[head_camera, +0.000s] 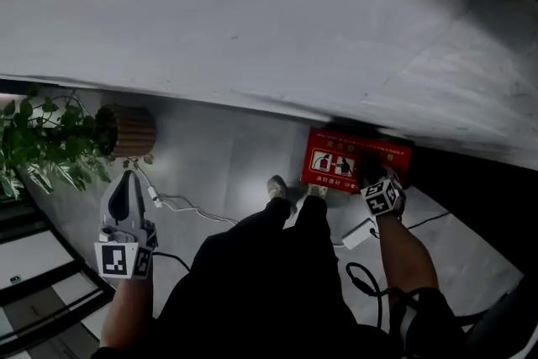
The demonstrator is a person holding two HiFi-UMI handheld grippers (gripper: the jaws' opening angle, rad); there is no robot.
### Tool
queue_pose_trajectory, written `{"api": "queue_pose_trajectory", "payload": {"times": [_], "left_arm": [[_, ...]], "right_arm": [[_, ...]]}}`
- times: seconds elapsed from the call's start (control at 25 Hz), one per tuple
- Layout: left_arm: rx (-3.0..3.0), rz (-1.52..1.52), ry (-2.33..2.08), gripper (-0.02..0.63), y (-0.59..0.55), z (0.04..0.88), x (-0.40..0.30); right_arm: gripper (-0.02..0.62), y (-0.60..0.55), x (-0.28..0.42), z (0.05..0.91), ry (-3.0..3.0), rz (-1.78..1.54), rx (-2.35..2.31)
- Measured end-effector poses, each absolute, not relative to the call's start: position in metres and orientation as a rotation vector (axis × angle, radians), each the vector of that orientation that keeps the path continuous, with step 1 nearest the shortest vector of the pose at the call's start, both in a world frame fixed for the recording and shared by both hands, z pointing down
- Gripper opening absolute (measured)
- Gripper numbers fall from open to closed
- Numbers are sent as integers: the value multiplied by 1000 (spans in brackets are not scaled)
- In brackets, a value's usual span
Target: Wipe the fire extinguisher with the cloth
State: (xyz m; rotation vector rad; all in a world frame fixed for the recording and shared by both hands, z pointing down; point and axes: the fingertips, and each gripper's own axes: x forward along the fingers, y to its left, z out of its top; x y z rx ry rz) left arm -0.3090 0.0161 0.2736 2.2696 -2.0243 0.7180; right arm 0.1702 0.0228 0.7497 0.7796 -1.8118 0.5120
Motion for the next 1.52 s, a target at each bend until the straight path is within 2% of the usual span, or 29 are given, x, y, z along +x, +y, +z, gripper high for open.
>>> {"api": "queue_pose_trajectory", "payload": {"times": [0.04,0.12,0.44,0.68,0.96,1.12,1.32,1.52], "left_arm": [[2247,721,-2040,0,21,273,-315],[2200,715,-2067,0,30,273,-322],[2083,768,-2171,0,68,262,-342],[2049,828,-2182,0,88,251,-344],[2187,810,-2073,0,49,261,-321],[2254,694,-1984,0,16,272,-296],[2338,776,-1857,0,-9,302,-279],[2469,803,-1755,0,-17,297,-250]], "right_arm": [[126,19,162,749,-1824,467,753],[92,6,137,743,-1878,378,690],[87,-52,-21,728,-2077,268,407],[81,-54,-43,754,-1984,267,301],[74,-57,20,746,-2016,397,462],[74,-57,92,743,-1984,521,597],[74,-53,174,740,-1894,584,717],[74,-33,253,744,-1773,723,851]]}}
